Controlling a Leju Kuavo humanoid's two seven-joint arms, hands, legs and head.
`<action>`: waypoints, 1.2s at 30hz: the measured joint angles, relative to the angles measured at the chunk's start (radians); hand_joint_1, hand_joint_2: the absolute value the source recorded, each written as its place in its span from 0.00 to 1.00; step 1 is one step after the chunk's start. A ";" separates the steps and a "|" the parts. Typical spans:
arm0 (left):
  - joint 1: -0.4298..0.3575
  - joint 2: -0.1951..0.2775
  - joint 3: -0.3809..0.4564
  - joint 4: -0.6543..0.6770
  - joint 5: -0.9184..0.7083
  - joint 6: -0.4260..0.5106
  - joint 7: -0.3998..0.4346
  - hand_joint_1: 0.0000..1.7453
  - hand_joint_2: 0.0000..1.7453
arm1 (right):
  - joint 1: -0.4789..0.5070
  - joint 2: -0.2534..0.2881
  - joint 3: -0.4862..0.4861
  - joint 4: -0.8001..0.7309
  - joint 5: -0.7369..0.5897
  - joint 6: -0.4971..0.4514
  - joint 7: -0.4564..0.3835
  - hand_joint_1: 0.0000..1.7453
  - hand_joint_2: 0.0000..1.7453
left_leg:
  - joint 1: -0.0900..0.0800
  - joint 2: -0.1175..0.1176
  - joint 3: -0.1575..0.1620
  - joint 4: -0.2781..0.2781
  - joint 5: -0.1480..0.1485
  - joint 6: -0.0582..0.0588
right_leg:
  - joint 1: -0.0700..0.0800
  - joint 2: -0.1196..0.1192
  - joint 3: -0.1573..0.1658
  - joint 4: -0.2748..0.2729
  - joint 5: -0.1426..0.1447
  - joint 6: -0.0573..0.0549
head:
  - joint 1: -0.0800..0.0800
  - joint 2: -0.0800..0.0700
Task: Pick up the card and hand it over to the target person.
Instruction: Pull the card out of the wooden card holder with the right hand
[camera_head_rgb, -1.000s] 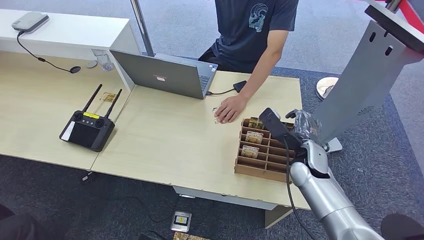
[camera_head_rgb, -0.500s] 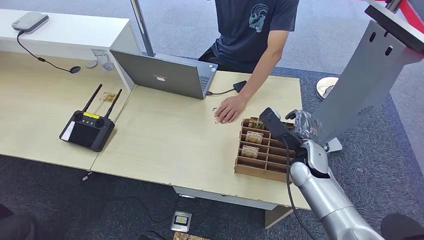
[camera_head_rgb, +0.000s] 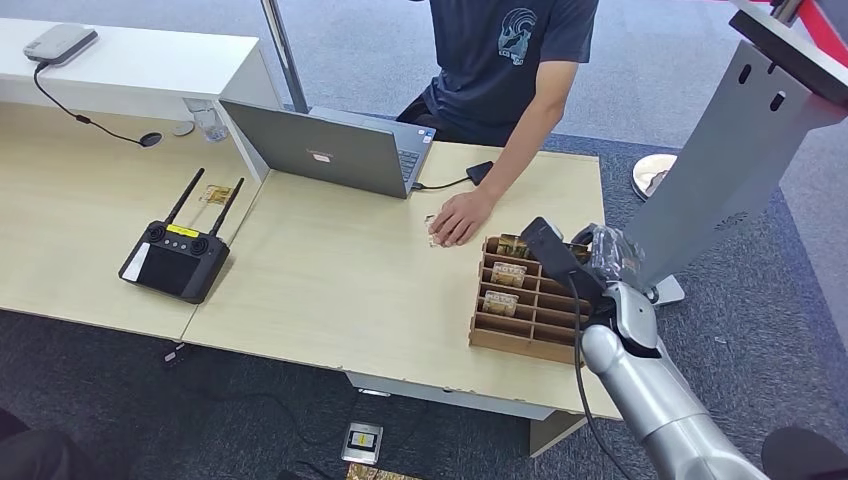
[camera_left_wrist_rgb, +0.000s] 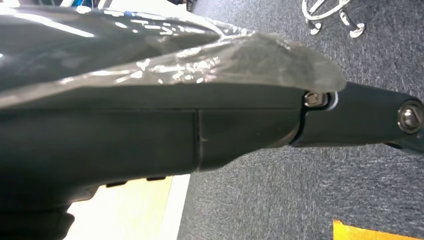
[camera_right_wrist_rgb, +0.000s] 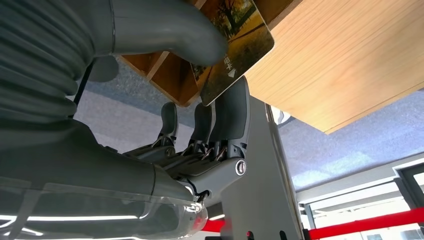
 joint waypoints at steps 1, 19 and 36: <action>0.000 0.000 0.000 0.000 -0.001 0.000 0.000 0.00 0.00 | 0.001 -0.001 0.000 -0.003 0.000 -0.001 0.001 0.59 1.00 | 0.000 0.000 0.000 0.000 0.000 0.000 | 0.000 0.000 0.000 0.000 0.000 0.000 | 0.000 0.000; -0.002 0.001 0.003 -0.001 -0.005 -0.002 0.000 0.00 0.00 | 0.008 -0.016 0.002 -0.065 0.007 -0.002 0.008 0.60 1.00 | 0.000 0.000 0.000 0.000 0.000 0.000 | 0.000 0.001 0.000 0.000 0.000 0.000 | 0.000 0.000; 0.003 0.000 0.013 0.000 -0.001 -0.001 -0.009 0.00 0.00 | 0.051 -0.064 -0.009 -0.262 0.014 -0.046 0.006 0.85 1.00 | 0.000 0.000 -0.001 0.000 0.000 0.000 | 0.000 0.000 0.000 0.000 0.000 0.000 | 0.000 0.000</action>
